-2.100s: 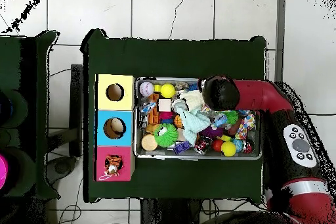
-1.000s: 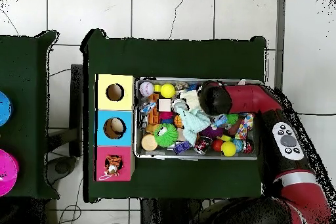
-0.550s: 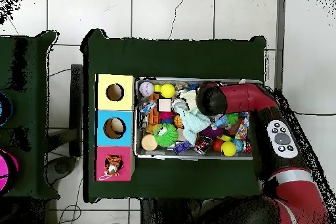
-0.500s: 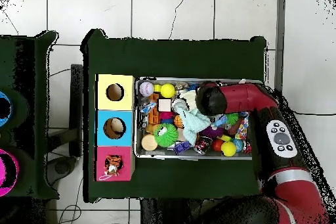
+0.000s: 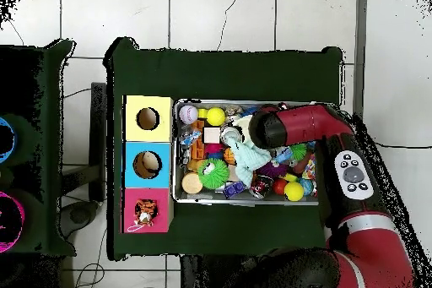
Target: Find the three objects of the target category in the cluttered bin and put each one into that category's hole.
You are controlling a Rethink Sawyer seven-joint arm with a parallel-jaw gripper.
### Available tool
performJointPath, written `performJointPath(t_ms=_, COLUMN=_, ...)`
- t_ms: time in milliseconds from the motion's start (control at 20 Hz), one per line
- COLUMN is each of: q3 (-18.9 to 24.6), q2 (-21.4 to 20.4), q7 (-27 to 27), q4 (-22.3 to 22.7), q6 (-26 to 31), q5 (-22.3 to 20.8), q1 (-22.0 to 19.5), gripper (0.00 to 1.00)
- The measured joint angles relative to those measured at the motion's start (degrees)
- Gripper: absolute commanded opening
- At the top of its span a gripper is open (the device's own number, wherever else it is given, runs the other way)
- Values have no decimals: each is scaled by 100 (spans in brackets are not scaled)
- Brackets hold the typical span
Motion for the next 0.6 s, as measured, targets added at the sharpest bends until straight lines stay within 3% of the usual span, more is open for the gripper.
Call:
performJointPath(t_ms=350, q3=-28, q2=-13, q7=0, q4=-1, q6=-1, q5=-109, q1=53, gripper=0)
performJointPath(t_ms=600, q3=36, q2=-114, q7=0, q4=130, q6=9, q5=108, q1=-51, gripper=0)
